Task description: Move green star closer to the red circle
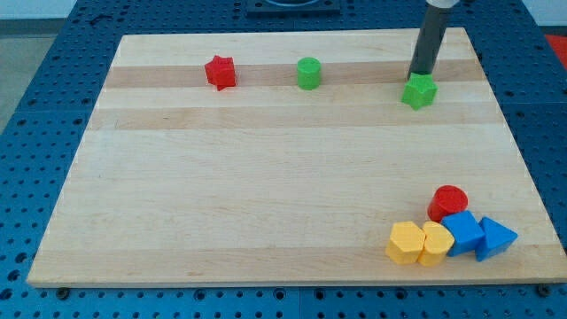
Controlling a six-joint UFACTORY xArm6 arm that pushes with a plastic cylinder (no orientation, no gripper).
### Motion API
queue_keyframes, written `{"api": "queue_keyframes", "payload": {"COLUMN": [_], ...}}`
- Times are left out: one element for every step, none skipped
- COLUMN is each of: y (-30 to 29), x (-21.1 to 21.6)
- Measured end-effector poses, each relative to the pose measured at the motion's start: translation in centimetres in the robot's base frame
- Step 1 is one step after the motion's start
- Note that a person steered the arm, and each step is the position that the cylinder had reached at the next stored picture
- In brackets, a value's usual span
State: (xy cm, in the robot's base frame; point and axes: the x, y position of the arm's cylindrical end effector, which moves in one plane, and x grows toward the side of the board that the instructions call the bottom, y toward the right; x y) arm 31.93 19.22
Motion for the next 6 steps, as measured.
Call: {"api": "queue_keyframes", "payload": {"y": [-0.1, -1.1, -2.5, -2.8, -2.8, -2.2], "x": [1.0, 1.0, 1.2, 2.2, 4.2, 6.1]}}
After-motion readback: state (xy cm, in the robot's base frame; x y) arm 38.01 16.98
